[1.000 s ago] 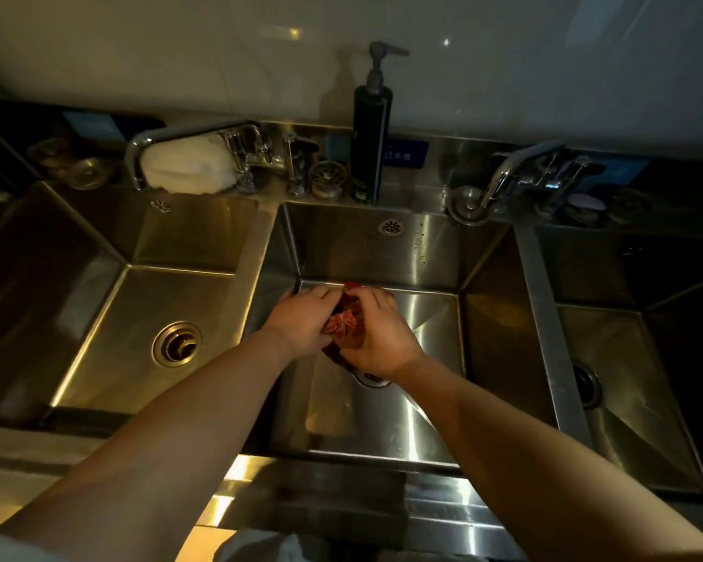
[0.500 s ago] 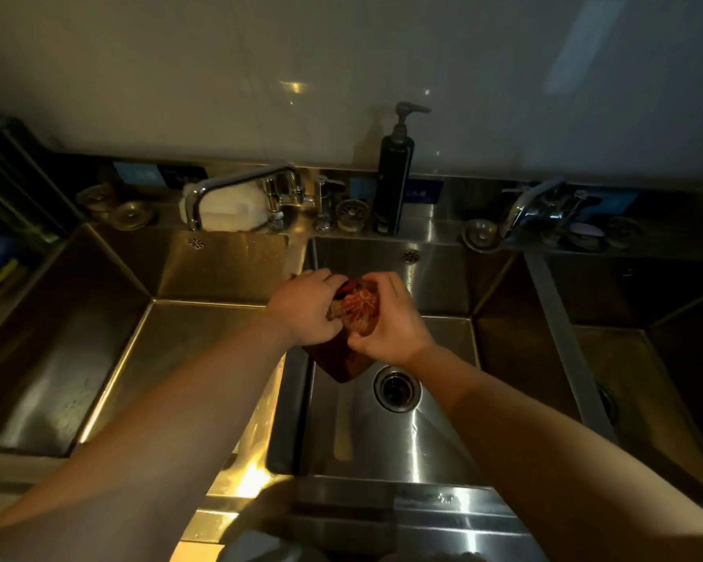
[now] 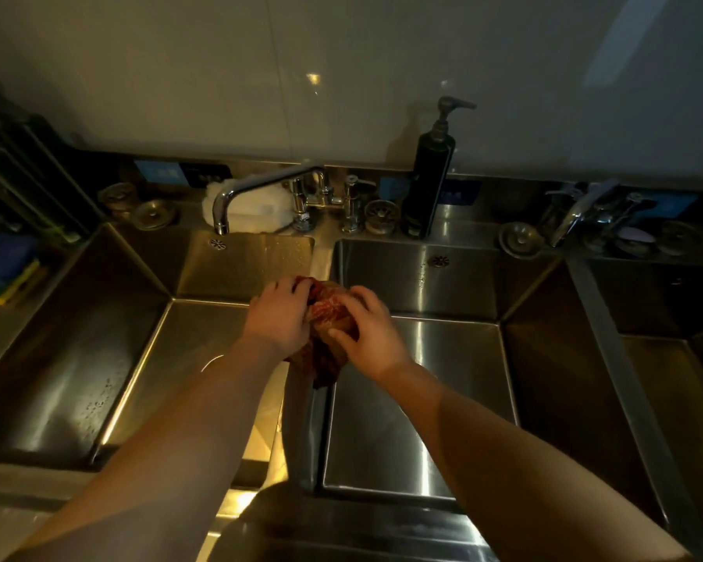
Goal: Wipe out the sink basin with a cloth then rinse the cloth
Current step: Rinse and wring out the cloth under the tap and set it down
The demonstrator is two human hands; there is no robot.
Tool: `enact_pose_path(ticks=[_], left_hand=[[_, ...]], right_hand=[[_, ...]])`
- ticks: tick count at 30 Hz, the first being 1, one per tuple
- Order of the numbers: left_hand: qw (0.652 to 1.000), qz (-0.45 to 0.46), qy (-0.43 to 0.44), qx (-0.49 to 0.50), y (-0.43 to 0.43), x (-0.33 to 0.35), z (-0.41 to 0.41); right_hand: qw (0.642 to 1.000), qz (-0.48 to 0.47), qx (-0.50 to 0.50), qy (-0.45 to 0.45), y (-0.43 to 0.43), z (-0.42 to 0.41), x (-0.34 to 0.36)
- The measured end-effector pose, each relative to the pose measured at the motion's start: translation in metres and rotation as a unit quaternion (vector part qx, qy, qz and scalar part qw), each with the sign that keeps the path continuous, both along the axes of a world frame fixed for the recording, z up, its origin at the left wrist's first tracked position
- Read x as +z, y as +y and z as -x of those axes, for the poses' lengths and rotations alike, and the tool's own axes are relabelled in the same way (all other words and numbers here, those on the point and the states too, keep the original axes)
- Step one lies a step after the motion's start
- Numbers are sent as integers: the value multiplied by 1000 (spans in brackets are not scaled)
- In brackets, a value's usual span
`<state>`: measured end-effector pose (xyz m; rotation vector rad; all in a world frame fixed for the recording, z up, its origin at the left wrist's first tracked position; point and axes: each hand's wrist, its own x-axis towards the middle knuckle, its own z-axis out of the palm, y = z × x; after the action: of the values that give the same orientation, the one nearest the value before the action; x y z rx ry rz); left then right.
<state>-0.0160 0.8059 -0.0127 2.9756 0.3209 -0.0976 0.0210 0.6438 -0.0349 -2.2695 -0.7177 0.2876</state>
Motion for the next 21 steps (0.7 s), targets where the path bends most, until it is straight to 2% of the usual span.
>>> enact_pose_path(ticks=[3,6,8,10,16,18,21], left_hand=[[998,32,31,34,0,-8,-4],[998,55,24,19,-5,-12,-7],[999,30,7,-30,-5,-16,-8],[998,42,13,-55,0,-22,-7],[979,150,106,-84,30,-25,-12],[975,147,137,-95,37,-24,-18],[977,139,134,-85,37,-28,-29]], right_hand=[[995,33,11,96,6,2,-10],[989,9,-2,146,18,7,-16],[989,-13,-29,144,25,7,-20],[987,-30,-47,148,30,3,-24],[989,-54,-45,131,47,-12,-27],[989,-62,-48,123,49,-17,-30],[990,-64,-57,113,51,-25,-33]])
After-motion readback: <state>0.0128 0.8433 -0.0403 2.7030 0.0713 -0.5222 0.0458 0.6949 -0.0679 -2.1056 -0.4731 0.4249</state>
